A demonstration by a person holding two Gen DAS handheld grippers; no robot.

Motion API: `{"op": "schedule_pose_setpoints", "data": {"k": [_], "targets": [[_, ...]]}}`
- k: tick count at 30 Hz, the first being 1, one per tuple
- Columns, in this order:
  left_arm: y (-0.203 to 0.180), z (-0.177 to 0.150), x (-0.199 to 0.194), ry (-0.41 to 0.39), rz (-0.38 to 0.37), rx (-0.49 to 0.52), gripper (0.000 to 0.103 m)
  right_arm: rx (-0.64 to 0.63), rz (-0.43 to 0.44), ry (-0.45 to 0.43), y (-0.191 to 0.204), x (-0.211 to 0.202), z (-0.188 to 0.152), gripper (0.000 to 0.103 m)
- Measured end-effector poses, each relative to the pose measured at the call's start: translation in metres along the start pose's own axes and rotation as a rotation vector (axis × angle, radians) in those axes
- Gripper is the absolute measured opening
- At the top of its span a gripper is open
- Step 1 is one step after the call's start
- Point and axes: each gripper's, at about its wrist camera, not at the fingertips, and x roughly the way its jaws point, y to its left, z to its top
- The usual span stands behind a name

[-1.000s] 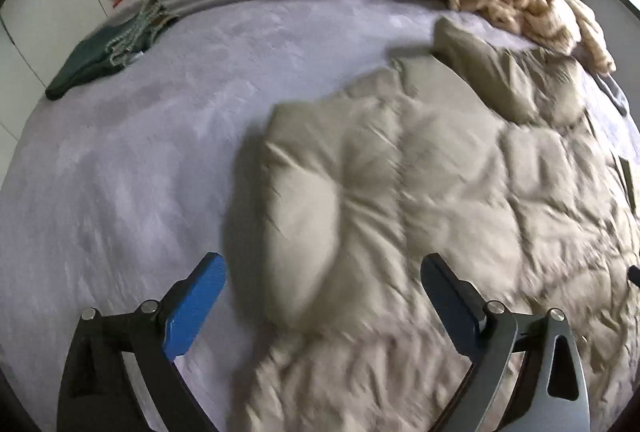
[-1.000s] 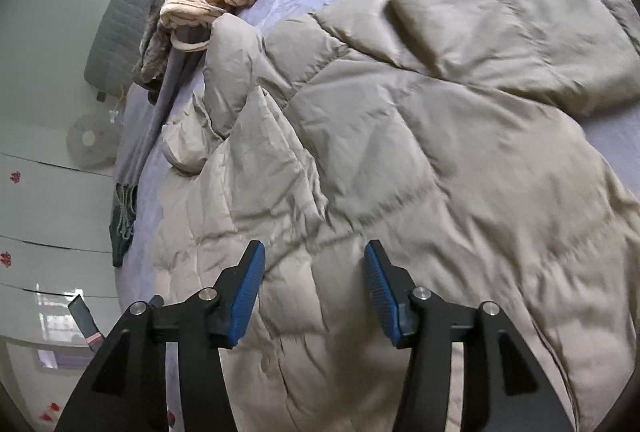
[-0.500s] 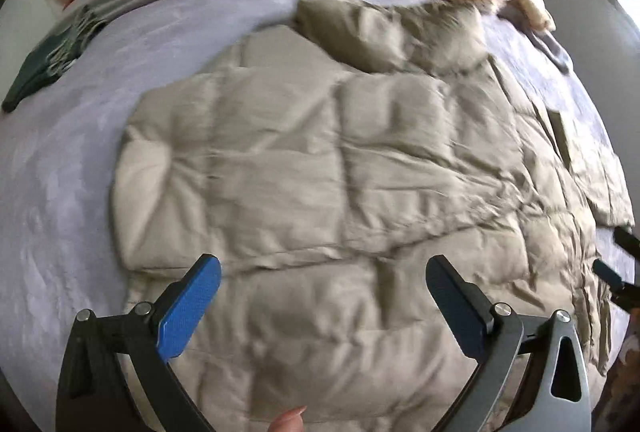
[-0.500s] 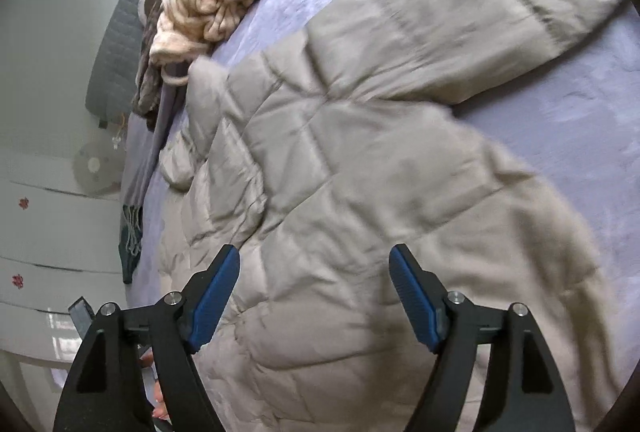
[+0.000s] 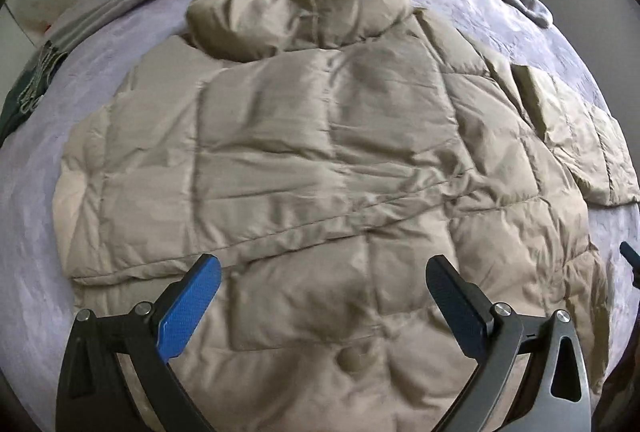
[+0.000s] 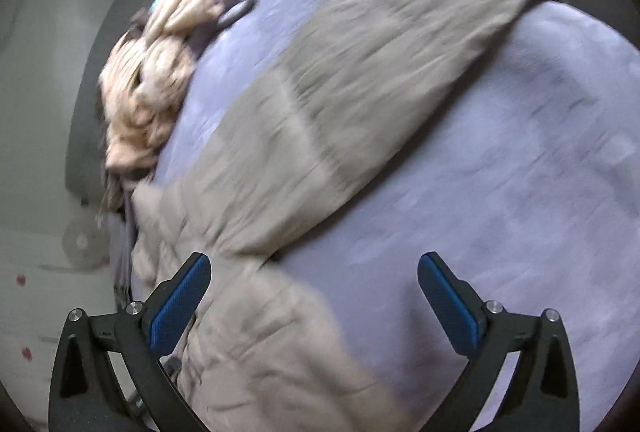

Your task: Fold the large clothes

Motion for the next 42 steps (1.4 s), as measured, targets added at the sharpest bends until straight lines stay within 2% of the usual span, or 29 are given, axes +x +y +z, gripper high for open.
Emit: {"op": "schedule_pose_setpoints", "data": {"k": [3,8,12,16,17,18,19,20,21,22,27,34,38,42], "targets": [[-0.015,0.002,0.006,0.035,-0.026,0.007,0.103,0.067,0.038,-0.031,-0.026,-0.005,0.028,0.103],[-0.037,0.002,0.007,0.037,-0.054,0.007,0.103,0.156,0.08,-0.091,-0.06,-0.008,0.067,0.103],[-0.056,0.004,0.004,0.019,-0.062,0.03,0.103,0.245,0.159,-0.13,-0.079,-0.002,0.09,0.103],[-0.074,0.01,0.003,0.01,-0.076,0.057,0.103,0.335,0.252,-0.132,-0.085,0.007,0.105,0.101],[-0.079,0.011,0.002,0.003,-0.076,0.064,0.103,0.353,0.263,-0.129,-0.087,0.008,0.108,0.088],[-0.082,0.012,0.001,-0.004,-0.072,0.069,0.103,0.376,0.275,-0.12,-0.088,0.011,0.111,0.059],[-0.085,0.013,0.0,-0.011,-0.068,0.074,0.103,0.404,0.286,-0.096,-0.09,0.015,0.113,0.041],[-0.087,0.014,-0.001,-0.018,-0.066,0.075,0.103,0.439,0.3,-0.072,-0.093,0.019,0.114,0.013],[-0.088,0.015,-0.002,-0.024,-0.066,0.072,0.103,0.466,0.336,-0.024,-0.096,0.022,0.115,0.01],[-0.088,0.017,-0.002,-0.027,-0.064,0.069,0.103,0.477,0.353,-0.027,-0.094,0.022,0.115,0.009],[-0.066,0.015,-0.013,-0.051,-0.023,0.039,0.103,0.31,0.328,-0.054,-0.053,0.006,0.12,0.008],[-0.015,0.011,-0.02,-0.072,0.085,-0.007,0.103,-0.144,0.279,-0.077,0.08,-0.015,0.11,0.008],[0.016,0.011,-0.018,-0.069,0.128,-0.047,0.103,-0.422,0.269,-0.055,0.167,-0.002,0.073,0.008],[0.046,0.008,-0.011,-0.054,0.145,-0.101,0.103,-0.64,0.25,0.006,0.232,0.033,0.013,0.008]]}}
